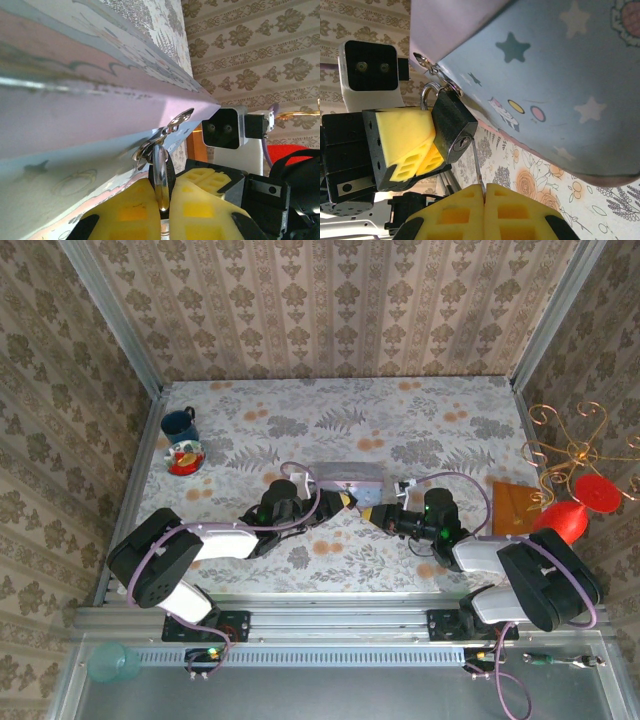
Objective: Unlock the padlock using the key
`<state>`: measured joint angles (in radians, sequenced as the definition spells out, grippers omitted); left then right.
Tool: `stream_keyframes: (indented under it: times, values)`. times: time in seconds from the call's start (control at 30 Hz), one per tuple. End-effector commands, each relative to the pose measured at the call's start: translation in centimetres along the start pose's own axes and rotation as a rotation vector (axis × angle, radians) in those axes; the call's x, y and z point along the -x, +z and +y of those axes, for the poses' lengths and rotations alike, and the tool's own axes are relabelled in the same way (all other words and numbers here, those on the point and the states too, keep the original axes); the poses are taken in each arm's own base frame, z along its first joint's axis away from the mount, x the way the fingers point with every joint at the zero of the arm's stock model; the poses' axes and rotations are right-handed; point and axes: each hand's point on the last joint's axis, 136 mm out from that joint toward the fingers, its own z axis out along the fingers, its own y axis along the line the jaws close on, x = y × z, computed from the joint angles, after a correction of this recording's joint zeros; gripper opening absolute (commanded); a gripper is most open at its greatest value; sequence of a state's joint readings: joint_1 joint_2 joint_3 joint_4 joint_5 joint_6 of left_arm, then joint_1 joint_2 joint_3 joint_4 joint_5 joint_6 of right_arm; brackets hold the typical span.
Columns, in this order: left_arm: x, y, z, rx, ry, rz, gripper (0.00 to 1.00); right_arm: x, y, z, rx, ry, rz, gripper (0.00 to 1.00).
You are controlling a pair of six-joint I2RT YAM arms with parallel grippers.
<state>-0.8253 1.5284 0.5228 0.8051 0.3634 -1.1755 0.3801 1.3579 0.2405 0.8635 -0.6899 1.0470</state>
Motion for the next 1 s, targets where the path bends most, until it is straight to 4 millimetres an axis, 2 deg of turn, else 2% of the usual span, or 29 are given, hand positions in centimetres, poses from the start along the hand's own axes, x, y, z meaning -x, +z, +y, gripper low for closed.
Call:
stream_keyframes:
  times: [0.0,0.57,0.97]
  values:
    - [0.3,-0.3,-2.4,-0.101,0.027,0.003,0.0,-0.2,-0.3,0.5,0.017,-0.028,0.013,0.0]
    - [0.4,-0.5,-1.4,-0.07,0.024,-0.001,0.0,-0.5,-1.1,0.9,0.004,-0.059,0.013,0.0]
    - [0.5,-0.3,-2.1,-0.093,0.025,0.01,0.0,-0.3,-0.8,1.2,0.024,-0.051,0.017,0.0]
